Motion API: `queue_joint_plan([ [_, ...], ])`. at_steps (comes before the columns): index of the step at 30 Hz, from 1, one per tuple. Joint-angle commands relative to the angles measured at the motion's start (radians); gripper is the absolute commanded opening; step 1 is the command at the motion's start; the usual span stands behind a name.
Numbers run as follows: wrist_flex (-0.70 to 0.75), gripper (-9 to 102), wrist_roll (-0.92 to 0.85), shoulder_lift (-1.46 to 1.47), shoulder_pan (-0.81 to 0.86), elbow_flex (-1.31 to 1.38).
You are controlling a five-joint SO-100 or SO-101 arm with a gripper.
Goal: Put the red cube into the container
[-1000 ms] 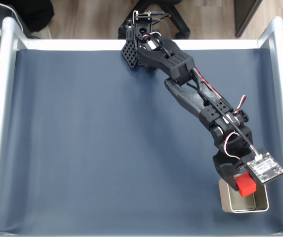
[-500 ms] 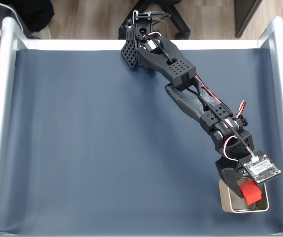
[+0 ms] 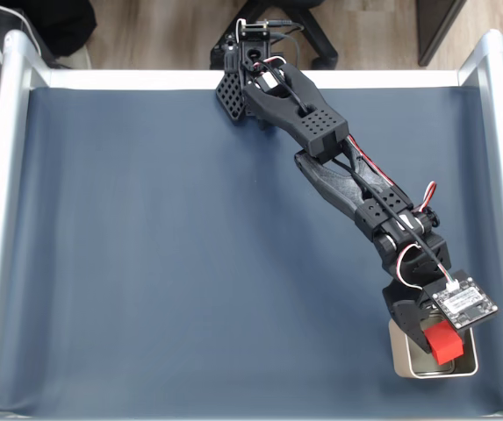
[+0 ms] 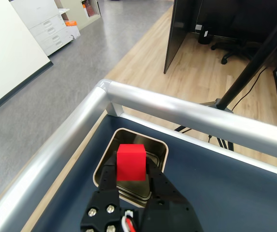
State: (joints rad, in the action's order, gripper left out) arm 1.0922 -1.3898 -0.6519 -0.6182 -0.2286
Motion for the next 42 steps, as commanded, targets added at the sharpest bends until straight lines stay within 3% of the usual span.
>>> queue_joint_plan([
  [1, -0.003, 5, 0.011, -0.011, 0.002, 0.084],
  [19, -0.011, 19, -0.002, -0.006, 0.011, 0.092],
  [42, -0.002, 20, 0.0, -0.012, 0.011, 0.092],
])
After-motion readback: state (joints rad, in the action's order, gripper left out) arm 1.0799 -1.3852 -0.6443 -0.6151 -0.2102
